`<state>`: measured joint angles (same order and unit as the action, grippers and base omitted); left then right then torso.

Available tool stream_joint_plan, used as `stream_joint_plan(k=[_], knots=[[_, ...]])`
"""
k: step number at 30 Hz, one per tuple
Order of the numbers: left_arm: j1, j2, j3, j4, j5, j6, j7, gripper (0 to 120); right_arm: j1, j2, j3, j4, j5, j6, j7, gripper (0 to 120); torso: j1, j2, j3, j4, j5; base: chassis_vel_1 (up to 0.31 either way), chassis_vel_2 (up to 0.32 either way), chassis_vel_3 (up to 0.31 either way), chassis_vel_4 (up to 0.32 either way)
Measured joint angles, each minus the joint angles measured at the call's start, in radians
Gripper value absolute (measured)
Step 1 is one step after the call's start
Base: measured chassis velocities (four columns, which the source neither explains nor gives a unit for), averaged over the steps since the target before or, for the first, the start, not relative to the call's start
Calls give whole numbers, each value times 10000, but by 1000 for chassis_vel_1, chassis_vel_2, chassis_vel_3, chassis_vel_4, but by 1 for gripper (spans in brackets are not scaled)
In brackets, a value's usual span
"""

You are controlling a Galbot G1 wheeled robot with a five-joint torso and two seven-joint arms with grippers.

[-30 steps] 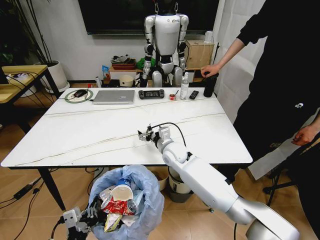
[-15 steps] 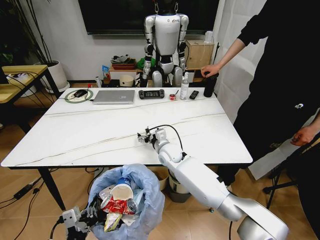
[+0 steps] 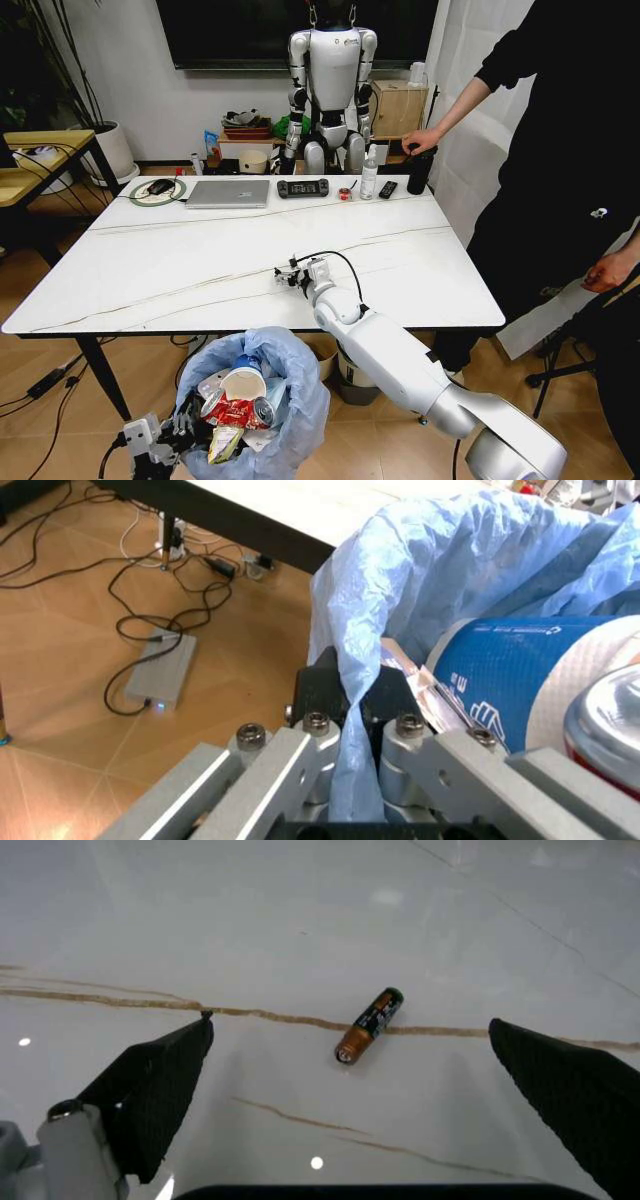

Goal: Pick up the trash bin and place the trash from the table into it.

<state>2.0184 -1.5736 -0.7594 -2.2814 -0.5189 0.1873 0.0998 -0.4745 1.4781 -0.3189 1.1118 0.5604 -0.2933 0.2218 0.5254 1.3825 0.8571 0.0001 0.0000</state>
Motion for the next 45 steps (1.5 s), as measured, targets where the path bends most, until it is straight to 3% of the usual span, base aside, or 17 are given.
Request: stream_joint_plan(k=[3,10,19,32,42,45], knots=[[2,-5,0,-1,-1,-2,1,0,8,-1,14,-62,-7,22,-35,100,0,0,0,-1,0,0,0,0,0],[-32,-21,15,-1,0,-5,3,0,25,-93,51,-101,-6,84,-224,81,0,0,0,0,0,0,0,0,0],[-40,-22,20,-1,-6,-5,3,0,-21,-210,-41,22,6,96,-237,43,0,0,0,0,1,0,0,0,0],[-66,-7,39,30,-16,-12,3,0,-79,-378,-136,187,47,80,-225,2,0,0,0,-1,0,0,0,0,0],[-135,22,54,138,-37,-13,3,0,-105,-429,-128,314,130,77,-317,1,0,0,0,0,0,0,0,0,0],[-171,52,58,158,-69,-9,0,0,-85,-691,-102,1075,688,59,-416,0,0,0,1,0,1,0,0,0,0]])
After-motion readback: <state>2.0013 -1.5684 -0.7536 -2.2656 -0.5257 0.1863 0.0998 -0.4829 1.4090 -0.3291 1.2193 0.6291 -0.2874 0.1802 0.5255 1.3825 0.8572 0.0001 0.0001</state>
